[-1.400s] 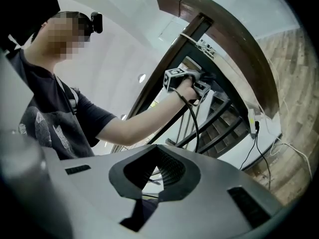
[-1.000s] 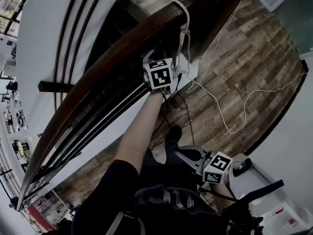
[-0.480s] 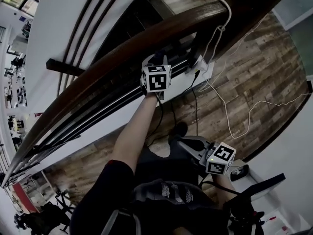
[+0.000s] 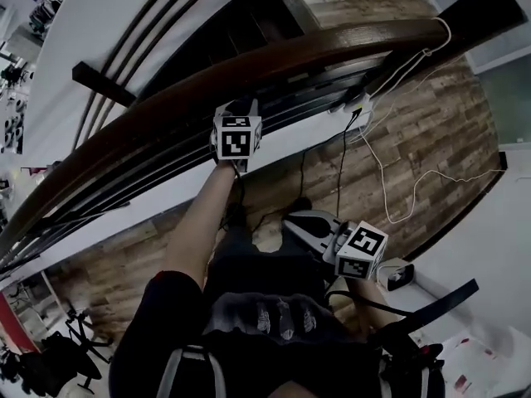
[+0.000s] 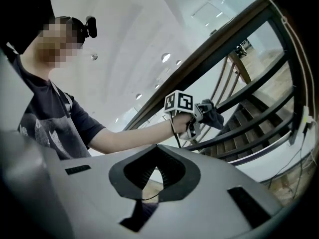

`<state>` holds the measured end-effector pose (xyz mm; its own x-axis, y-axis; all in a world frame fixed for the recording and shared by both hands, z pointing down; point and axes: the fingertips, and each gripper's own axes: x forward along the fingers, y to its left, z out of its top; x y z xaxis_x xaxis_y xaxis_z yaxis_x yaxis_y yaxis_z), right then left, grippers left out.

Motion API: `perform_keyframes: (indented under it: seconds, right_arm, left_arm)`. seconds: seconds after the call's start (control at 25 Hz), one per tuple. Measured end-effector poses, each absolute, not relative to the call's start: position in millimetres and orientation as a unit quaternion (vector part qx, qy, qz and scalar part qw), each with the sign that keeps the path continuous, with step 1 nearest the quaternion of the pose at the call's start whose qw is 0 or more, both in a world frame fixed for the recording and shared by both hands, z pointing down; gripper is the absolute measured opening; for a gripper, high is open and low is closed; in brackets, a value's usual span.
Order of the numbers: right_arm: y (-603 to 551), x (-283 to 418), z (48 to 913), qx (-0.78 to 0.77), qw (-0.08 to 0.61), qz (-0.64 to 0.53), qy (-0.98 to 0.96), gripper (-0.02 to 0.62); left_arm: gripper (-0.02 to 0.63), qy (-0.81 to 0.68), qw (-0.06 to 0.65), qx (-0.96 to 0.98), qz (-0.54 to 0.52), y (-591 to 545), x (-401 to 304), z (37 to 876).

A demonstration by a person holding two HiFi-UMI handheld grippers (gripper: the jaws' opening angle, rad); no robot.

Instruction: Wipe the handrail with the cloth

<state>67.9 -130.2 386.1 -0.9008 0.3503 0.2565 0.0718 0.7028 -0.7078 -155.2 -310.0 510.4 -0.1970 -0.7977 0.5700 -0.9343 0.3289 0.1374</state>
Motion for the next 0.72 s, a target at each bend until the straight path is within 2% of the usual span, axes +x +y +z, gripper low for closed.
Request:
perform_keyframes:
  seconds: [0.12, 0.32, 0.56, 0.72]
  right_arm:
    - [-90, 54, 372, -0.149, 0.186, 0.353, -0.905, 0.004]
    - [-25, 72, 368, -0.199, 0.181, 0.319, -0.909, 0.003]
    - [22, 99, 388, -0.213, 0.221, 0.343, -0.888, 0.004]
    - [65, 97, 394, -0.235, 0.247, 0.323, -0.883, 0.004]
  left_arm:
    - [0.098, -0.784, 0.295, 0.536, 0.102, -239, -192, 510]
    - [0.098, -0.82, 0.291, 0.482, 0.101, -119, -241, 504]
    - [0.098, -0.837, 0.279, 0.437, 0.177, -38, -304, 517]
    - [0.098, -0.854, 0.289, 0.396, 0.173, 55, -358, 516]
